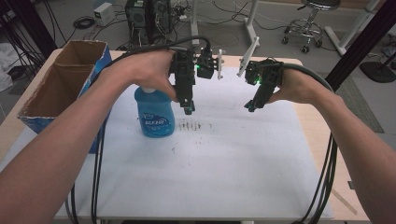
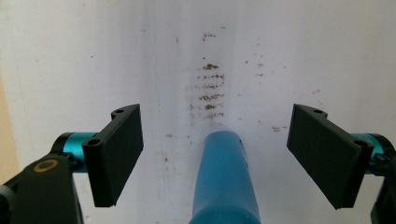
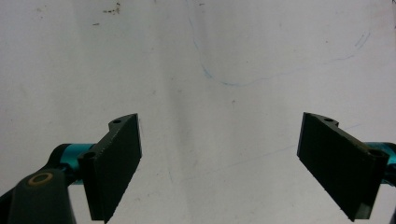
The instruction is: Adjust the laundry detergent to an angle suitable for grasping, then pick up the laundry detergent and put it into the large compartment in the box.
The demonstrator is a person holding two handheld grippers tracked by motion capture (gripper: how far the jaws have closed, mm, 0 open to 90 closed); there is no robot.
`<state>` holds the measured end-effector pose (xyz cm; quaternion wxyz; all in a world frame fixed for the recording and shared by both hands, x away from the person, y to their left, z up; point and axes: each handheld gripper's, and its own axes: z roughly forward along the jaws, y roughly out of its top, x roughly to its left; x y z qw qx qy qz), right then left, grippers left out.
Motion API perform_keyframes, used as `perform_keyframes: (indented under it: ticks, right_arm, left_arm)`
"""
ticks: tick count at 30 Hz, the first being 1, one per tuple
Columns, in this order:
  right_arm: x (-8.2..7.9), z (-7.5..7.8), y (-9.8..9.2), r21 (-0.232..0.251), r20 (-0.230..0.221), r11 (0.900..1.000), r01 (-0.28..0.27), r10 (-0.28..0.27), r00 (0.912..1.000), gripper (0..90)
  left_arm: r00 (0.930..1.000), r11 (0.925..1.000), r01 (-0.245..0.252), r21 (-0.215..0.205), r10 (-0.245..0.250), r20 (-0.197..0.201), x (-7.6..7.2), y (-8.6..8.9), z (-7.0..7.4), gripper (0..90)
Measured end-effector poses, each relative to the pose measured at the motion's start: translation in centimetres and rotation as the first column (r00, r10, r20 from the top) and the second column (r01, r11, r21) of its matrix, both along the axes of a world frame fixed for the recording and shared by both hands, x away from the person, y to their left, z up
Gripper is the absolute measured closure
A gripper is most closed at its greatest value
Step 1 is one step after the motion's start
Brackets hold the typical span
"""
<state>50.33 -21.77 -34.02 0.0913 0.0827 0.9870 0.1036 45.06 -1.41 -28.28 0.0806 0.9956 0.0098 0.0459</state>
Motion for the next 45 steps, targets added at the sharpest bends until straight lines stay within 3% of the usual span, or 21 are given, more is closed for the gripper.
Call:
perform_keyframes:
  ticks: [11, 25, 45]
  right_arm:
    - [0.1, 0.0, -0.1, 0.005, -0.001, 1.000, -0.003, 0.003, 1.0000, 13.0]
    - [0.0, 0.1, 0.0, 0.010, 0.001, 1.000, -0.006, 0.006, 1.0000, 13.0]
    - [-0.5, 0.4, 0.4, 0.011, 0.010, 1.000, -0.017, 0.017, 0.9998, 13.0]
  left_arm:
    - [0.9999, 0.9995, -0.012, -0.030, 0.012, -0.007, -0.2, 1.5, 0.9, 18.6]
    - [0.9993, 0.9971, -0.038, -0.066, 0.038, -0.005, -0.5, 5.0, 2.0, 18.5]
    - [0.9966, 0.9922, -0.080, -0.096, 0.077, -0.027, -0.9, 8.6, 1.1, 18.5]
